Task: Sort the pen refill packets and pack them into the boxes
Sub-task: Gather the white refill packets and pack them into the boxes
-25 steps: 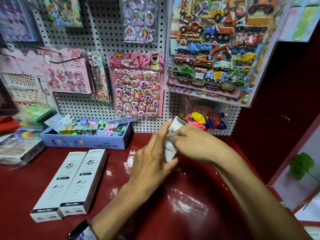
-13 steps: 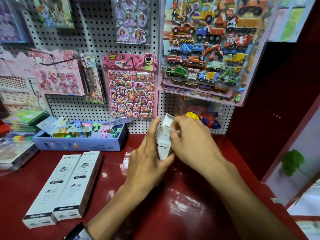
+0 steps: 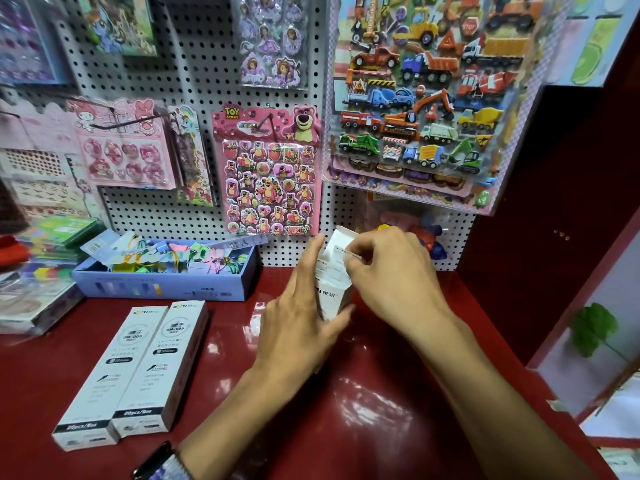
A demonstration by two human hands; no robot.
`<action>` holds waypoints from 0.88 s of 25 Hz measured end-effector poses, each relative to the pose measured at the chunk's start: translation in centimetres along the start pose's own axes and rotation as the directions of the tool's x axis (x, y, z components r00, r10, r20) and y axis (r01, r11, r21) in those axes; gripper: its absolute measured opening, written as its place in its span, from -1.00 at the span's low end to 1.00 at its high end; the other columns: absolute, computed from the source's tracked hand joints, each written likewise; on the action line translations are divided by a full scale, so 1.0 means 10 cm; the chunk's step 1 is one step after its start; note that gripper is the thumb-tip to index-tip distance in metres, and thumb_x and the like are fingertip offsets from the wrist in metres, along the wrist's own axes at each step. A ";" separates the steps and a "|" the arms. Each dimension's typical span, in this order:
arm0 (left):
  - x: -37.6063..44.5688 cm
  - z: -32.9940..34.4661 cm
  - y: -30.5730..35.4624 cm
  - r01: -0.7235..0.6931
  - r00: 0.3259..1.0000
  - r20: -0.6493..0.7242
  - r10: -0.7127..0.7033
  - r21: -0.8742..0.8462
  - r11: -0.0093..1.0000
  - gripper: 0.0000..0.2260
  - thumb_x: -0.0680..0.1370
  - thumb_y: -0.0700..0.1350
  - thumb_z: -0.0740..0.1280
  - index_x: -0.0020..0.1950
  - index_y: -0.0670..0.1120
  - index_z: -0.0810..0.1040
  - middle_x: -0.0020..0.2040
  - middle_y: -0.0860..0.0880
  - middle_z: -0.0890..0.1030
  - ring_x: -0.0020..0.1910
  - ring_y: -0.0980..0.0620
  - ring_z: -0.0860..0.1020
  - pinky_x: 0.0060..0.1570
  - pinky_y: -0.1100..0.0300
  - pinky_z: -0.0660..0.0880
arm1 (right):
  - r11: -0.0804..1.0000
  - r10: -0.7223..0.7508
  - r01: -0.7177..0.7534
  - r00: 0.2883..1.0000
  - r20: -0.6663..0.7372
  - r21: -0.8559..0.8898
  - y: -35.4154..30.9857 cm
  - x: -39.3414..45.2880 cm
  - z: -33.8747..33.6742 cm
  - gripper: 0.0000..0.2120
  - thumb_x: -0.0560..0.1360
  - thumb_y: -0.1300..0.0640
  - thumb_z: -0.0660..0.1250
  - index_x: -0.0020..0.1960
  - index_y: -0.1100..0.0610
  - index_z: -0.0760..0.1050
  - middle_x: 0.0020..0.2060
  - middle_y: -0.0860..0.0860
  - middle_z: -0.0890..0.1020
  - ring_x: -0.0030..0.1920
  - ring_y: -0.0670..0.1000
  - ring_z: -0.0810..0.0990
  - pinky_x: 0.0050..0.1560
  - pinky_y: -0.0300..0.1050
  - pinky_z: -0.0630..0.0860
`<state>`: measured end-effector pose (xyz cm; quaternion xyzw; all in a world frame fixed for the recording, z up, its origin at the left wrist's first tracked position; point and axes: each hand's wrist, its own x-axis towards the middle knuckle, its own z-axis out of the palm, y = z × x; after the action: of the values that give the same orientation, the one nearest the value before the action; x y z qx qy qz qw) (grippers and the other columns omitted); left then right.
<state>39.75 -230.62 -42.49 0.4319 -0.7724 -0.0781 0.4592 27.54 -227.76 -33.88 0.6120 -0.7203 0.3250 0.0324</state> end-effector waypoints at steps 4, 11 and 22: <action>-0.02 0.02 0.04 -0.074 0.997 0.005 0.074 0.059 0.996 -0.08 0.36 0.09 0.53 0.53 0.21 -0.01 0.36 0.08 0.50 0.00 -0.16 0.63 -0.21 0.05 0.55 | 0.988 -0.047 0.055 0.997 0.062 -0.142 0.01 0.06 -0.15 -0.86 0.45 0.10 0.38 -0.02 -0.03 0.66 -0.04 0.06 0.66 0.05 0.19 0.60 -0.13 -0.10 0.42; -0.02 0.04 0.07 -0.066 0.998 0.017 0.065 0.055 0.996 -0.07 0.35 0.07 0.52 0.53 0.19 -0.01 0.36 0.07 0.51 -0.02 -0.15 0.63 -0.21 0.08 0.54 | 0.998 -0.043 0.049 0.980 0.196 -0.026 0.09 0.13 -0.16 -0.95 0.40 0.12 0.45 -0.19 -0.01 0.67 -0.21 0.01 0.70 -0.05 0.11 0.64 -0.11 -0.11 0.53; -0.02 0.03 0.07 -0.050 0.999 0.011 0.049 0.070 0.996 -0.06 0.34 0.09 0.53 0.53 0.22 -0.02 0.36 0.09 0.51 0.00 -0.20 0.63 -0.21 0.01 0.57 | 0.984 -0.126 0.146 0.975 0.181 -0.100 0.02 0.11 -0.12 -0.86 0.37 0.22 0.39 -0.20 0.00 0.65 -0.12 0.07 0.67 0.00 0.16 0.62 0.00 -0.04 0.55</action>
<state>39.12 -230.16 -42.41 0.4283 -0.7871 -0.0414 0.4419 26.66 -228.13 -32.54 0.6832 -0.6939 0.2261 0.0261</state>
